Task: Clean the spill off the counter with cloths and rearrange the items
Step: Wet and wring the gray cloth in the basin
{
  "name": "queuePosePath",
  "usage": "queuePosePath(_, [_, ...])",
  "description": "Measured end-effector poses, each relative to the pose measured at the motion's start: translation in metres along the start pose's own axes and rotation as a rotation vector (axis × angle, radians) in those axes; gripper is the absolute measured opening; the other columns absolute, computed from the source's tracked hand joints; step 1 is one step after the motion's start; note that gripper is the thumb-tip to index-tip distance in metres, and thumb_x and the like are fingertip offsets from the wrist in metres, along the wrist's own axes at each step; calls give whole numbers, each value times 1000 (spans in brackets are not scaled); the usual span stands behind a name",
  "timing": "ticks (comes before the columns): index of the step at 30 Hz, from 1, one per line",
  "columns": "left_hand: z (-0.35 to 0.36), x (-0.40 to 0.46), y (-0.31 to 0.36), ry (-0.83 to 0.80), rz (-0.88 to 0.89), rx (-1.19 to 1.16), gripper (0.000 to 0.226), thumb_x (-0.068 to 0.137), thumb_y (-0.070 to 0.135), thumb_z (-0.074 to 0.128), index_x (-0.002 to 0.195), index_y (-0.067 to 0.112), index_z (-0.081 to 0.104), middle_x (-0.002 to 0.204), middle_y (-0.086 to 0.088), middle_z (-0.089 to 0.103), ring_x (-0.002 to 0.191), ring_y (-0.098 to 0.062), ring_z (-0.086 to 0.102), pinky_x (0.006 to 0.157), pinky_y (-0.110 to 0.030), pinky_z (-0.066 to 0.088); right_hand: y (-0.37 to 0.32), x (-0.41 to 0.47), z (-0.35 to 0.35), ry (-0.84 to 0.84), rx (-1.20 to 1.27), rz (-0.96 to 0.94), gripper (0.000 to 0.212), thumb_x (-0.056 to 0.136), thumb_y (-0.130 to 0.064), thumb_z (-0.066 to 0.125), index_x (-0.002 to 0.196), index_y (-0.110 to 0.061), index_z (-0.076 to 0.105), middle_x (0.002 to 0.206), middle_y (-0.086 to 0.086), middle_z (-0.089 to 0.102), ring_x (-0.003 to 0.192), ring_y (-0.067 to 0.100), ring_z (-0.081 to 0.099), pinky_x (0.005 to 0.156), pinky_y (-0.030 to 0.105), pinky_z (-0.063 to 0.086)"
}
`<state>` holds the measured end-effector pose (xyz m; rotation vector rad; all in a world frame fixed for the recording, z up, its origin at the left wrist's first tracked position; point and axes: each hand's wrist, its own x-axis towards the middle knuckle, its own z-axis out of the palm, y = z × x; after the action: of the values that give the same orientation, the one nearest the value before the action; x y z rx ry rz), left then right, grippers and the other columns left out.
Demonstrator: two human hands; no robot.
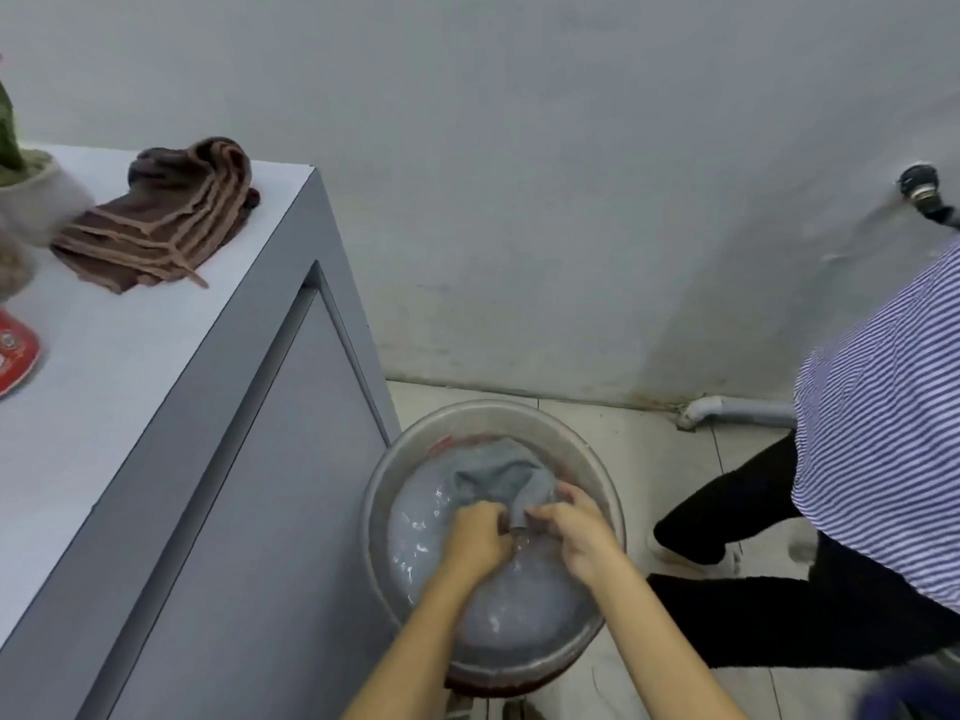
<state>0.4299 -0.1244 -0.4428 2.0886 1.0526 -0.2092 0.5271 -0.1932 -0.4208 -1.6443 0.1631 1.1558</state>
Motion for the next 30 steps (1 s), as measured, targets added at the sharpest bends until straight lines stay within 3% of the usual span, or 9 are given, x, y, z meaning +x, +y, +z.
queuePosePath(4, [-21,-1,4,-18,54,-341,20,88,13,56,73,22,46,75,-1,57,77,-19,54,70,-31,43,6,-8,-4,-101,-24,-41,82,79,-12,74,144,-15,25,131,11,53,112,25,56,85,31,49])
queuePosePath(6, [-38,-7,13,-12,16,-558,14,92,12,50,82,20,47,75,3,53,71,-10,50,67,-26,44,5,-17,-3,-176,-58,-108,81,79,-21,75,142,-21,24,123,0,55,107,15,56,77,20,48])
queuePosePath(9, [-69,-15,27,51,101,-601,11,97,16,43,87,19,46,73,5,50,64,-6,46,65,-23,41,-3,-26,1,-251,-89,-269,54,80,-6,71,116,-32,42,106,-9,60,96,2,58,69,12,48])
queuePosePath(13, [-116,-37,57,253,274,-675,11,98,16,42,88,18,45,66,8,42,53,1,40,52,-14,35,-11,-29,0,-10,-452,-509,38,83,-2,62,109,-27,51,104,-3,61,97,15,59,76,21,46])
queuePosePath(17, [-146,-49,70,442,314,-767,13,97,19,44,84,23,45,67,10,42,54,1,39,52,-13,36,-14,-35,-8,206,-625,-714,12,85,-11,57,92,-21,53,82,-4,58,77,17,54,65,26,37])
queuePosePath(20, [-134,-37,55,536,258,-647,7,95,26,48,87,24,49,70,12,48,67,-4,46,61,-19,38,-15,-37,-6,324,-695,-884,17,86,-11,53,76,-23,59,70,-7,58,71,16,52,67,29,40])
queuePosePath(23, [-97,-16,23,385,96,-377,27,87,35,61,102,15,50,93,6,56,87,-11,53,69,-22,41,-6,-29,1,311,-843,-895,18,89,-18,52,98,-19,68,97,-4,68,94,18,59,88,36,47])
queuePosePath(27, [-37,2,-21,164,55,-193,27,83,15,63,106,12,50,104,1,52,105,-19,53,83,-24,39,21,-3,12,25,-1252,-569,29,94,-23,44,119,-11,51,131,11,49,121,29,46,97,40,43])
queuePosePath(30, [-10,4,-39,126,39,-13,23,86,15,55,108,12,48,115,-11,51,113,-30,46,91,-35,40,33,8,13,-30,-1422,-465,45,95,-28,41,136,-12,33,143,11,31,132,29,31,108,39,29])
